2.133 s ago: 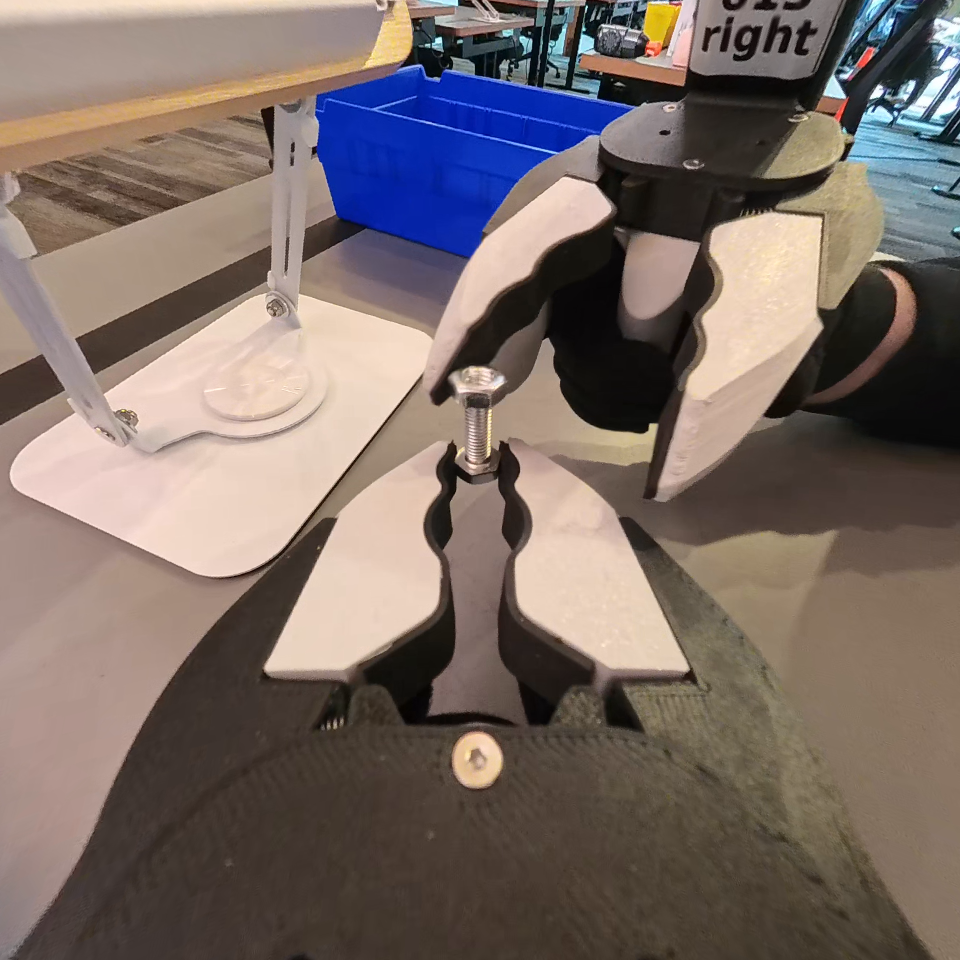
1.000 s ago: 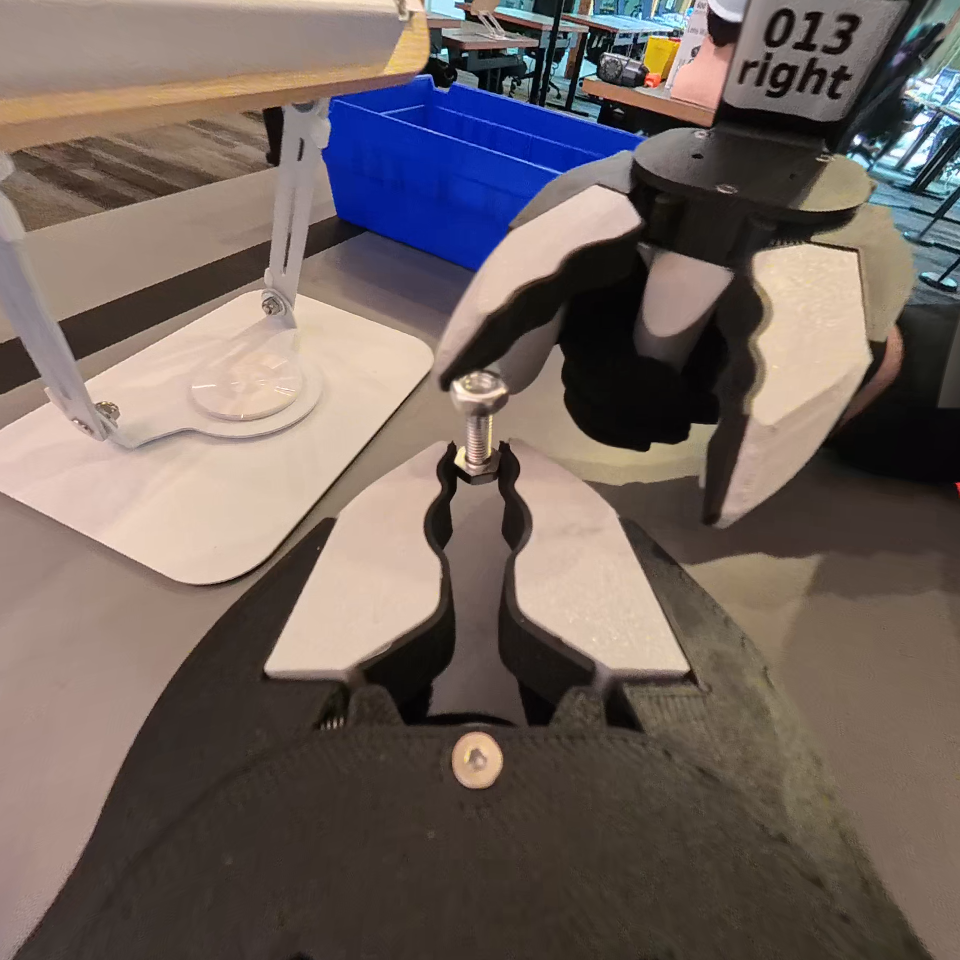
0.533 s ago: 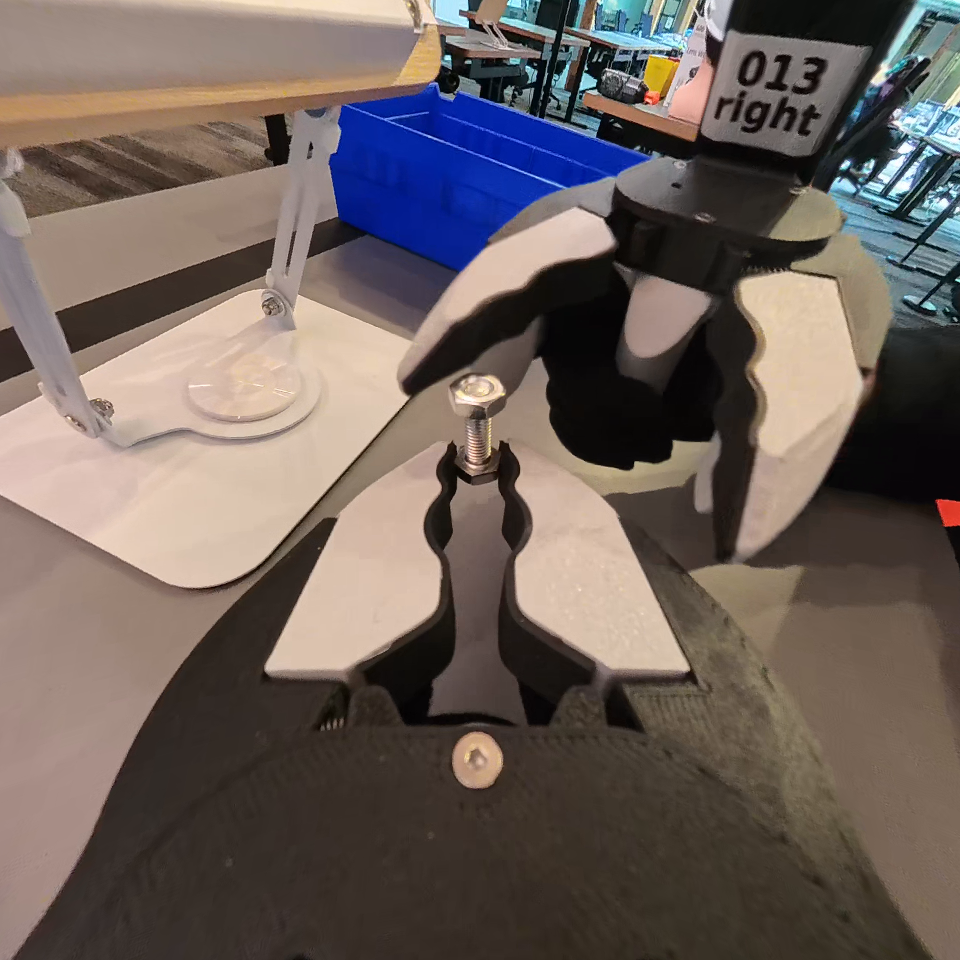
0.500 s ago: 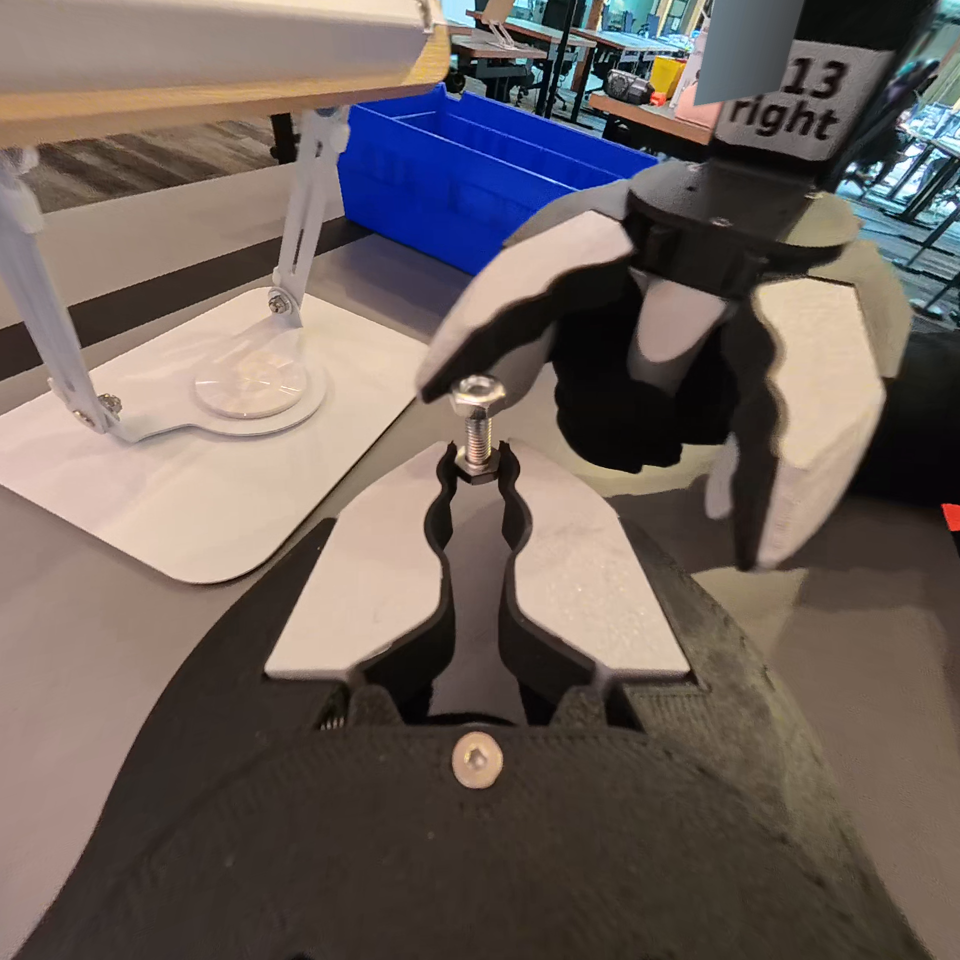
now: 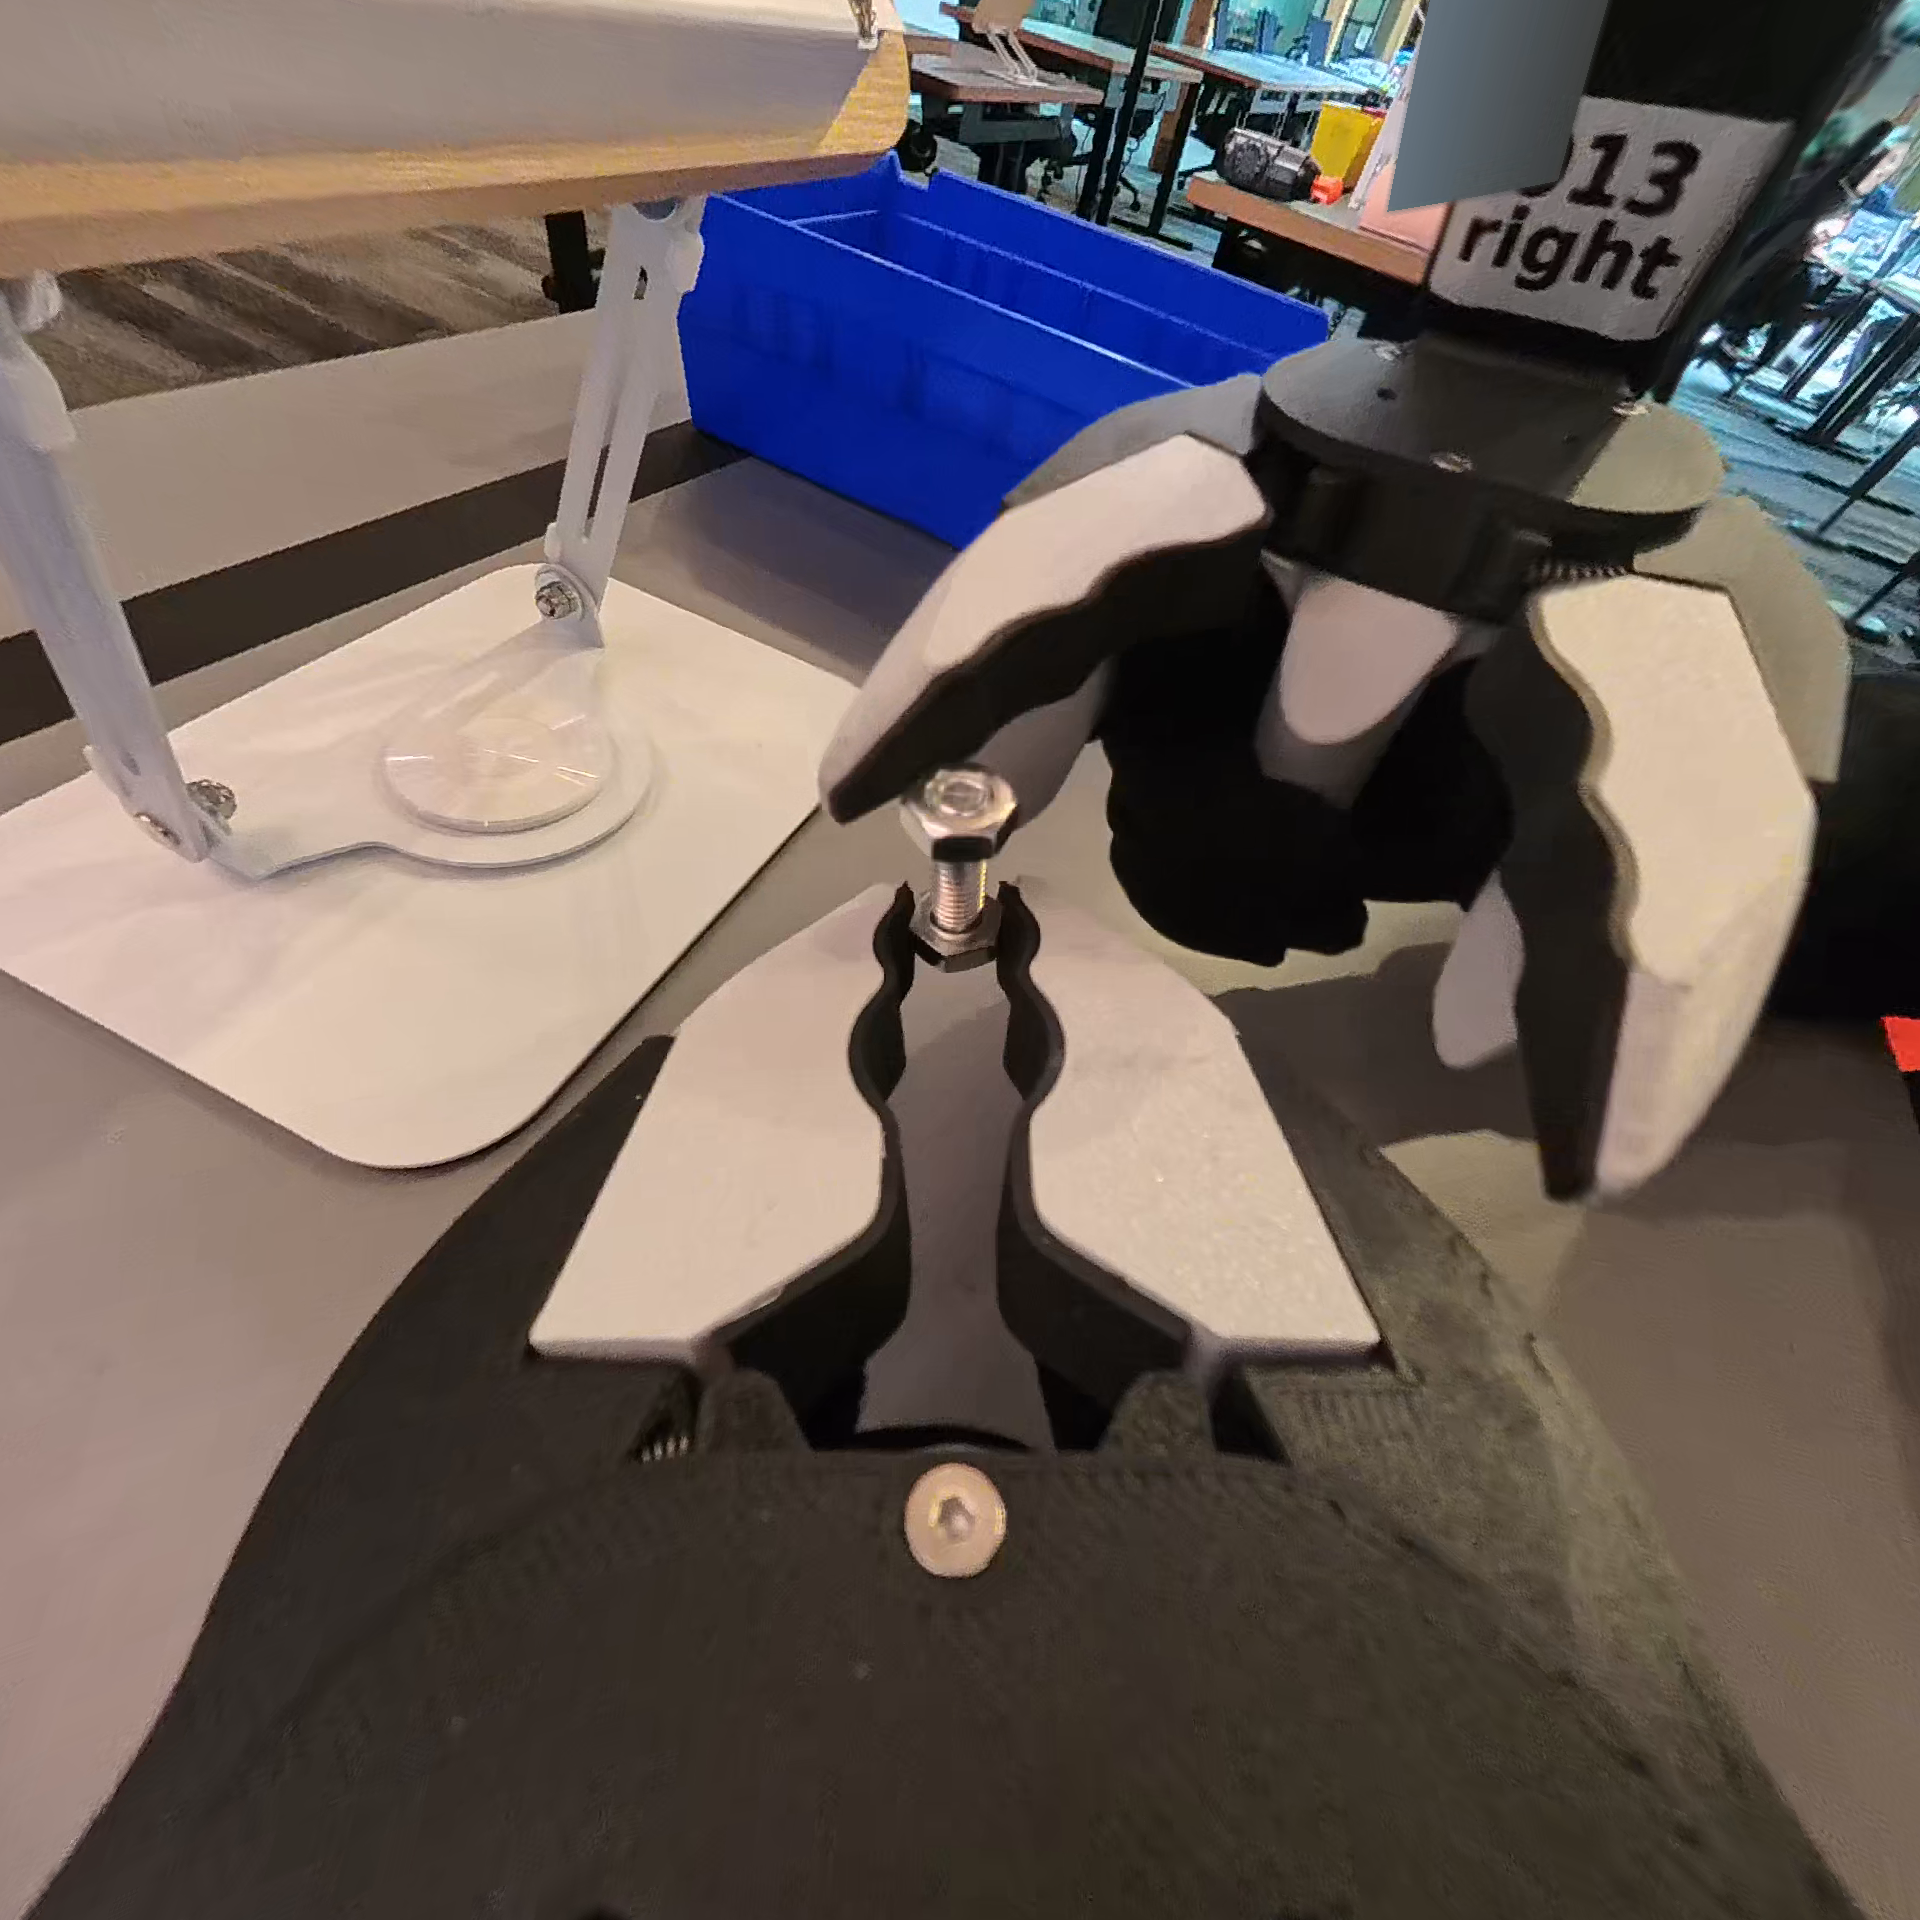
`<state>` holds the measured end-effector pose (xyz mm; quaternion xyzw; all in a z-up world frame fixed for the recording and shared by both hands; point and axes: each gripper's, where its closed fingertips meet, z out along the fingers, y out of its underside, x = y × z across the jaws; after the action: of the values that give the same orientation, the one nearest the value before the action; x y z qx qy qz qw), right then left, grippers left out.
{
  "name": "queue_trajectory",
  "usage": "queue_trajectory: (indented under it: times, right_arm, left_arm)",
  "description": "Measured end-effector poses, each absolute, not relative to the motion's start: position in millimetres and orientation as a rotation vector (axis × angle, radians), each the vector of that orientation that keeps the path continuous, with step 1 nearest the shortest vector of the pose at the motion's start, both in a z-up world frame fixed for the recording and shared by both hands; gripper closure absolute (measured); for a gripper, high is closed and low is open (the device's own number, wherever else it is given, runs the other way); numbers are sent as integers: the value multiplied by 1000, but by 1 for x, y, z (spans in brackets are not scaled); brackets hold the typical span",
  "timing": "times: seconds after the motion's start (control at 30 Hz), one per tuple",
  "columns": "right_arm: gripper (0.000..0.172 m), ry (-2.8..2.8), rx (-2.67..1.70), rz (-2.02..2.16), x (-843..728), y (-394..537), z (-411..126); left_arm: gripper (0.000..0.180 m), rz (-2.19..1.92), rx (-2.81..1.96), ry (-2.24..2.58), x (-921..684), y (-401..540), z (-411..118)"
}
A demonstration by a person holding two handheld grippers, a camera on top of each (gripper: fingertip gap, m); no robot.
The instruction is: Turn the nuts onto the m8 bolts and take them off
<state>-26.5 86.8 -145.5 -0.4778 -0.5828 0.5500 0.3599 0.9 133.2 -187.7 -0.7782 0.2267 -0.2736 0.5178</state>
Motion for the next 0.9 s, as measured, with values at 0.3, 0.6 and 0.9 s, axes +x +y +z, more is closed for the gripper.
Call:
queue_trajectory:
  times: [0.3,0.6,0.9]
  right_arm:
    - [103,-1468,-1224,1429,-7,92,-144]
    - [91,-1600,-1198,1369,-21,83,-155]
    - [130,-1555,-1171,1379,0,96,-145]
  left_arm:
    - [166,-705,-1888,512,-5,136,-191]
    - [165,-674,-1927,578,4,132,-197]
    - [166,-659,-1956,590,3,133,-203]
